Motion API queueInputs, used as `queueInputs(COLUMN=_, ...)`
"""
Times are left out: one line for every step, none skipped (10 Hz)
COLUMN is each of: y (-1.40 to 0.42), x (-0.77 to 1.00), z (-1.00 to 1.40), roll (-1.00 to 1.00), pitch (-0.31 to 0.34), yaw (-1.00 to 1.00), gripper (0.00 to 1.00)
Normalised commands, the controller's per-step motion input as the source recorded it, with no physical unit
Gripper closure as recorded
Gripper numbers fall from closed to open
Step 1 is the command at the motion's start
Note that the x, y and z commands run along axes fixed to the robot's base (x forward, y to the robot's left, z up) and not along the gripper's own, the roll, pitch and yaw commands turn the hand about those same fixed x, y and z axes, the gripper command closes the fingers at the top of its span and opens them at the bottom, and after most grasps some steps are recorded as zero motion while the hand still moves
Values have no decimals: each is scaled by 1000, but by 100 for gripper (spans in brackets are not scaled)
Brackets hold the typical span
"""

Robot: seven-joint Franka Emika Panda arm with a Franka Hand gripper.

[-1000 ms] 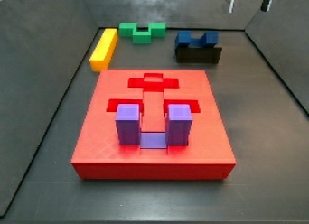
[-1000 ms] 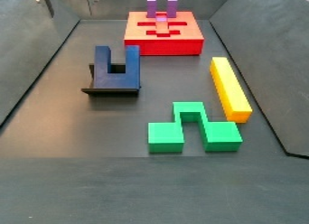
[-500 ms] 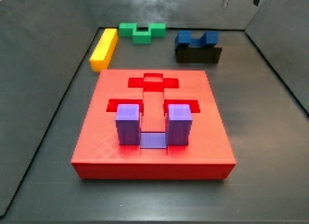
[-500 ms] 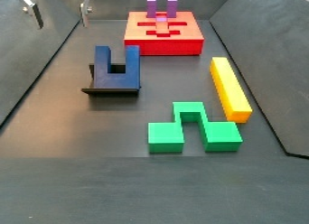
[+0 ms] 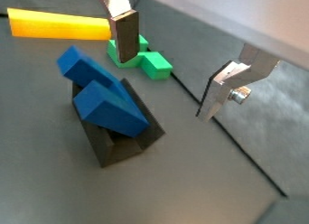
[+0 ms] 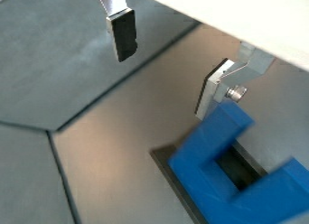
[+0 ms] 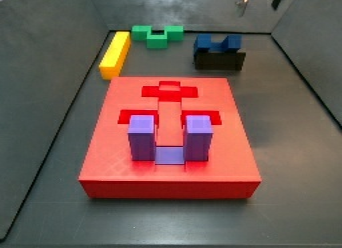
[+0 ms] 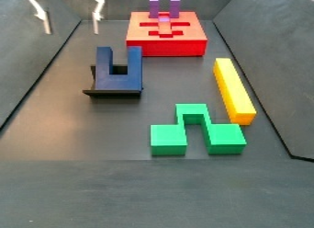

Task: Pick up the blue object. Move up. Place the blue object on the fixture. Regrasp the blue object. Move to above the board. Insert the blue object.
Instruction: Regrasp the blue object.

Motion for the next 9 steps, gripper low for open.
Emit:
queueInputs(y=-531, x=-429, z=-306, roll=917, pitch=63, yaw=74, gripper=0)
queueInputs(y=-491, x=-420, z=-189, roll=880, pitch=191, yaw=0, gripper=0)
queueInputs(y=-363, x=-89, z=-237, roll=991, pitch=180, yaw=0, gripper=0)
queueInputs(y=-146, x=0, z=-154, roll=849, pitch=186, yaw=0, gripper=0)
queueInputs(y=0, x=0, z=-183, roll=649, pitch=194, yaw=0, gripper=0)
queueInputs(y=0, x=34, z=-283, roll=369, pitch=149, yaw=0, gripper=0)
queueInputs(y=0, x=0, z=-251, roll=271, pitch=154, yaw=0, gripper=0)
queueInputs(y=-6, x=-40, z=-223, roll=51, pitch=54, yaw=0, gripper=0)
queueInputs(y=-11, x=-117, z=-123, roll=0, pitch=0, yaw=0, gripper=0)
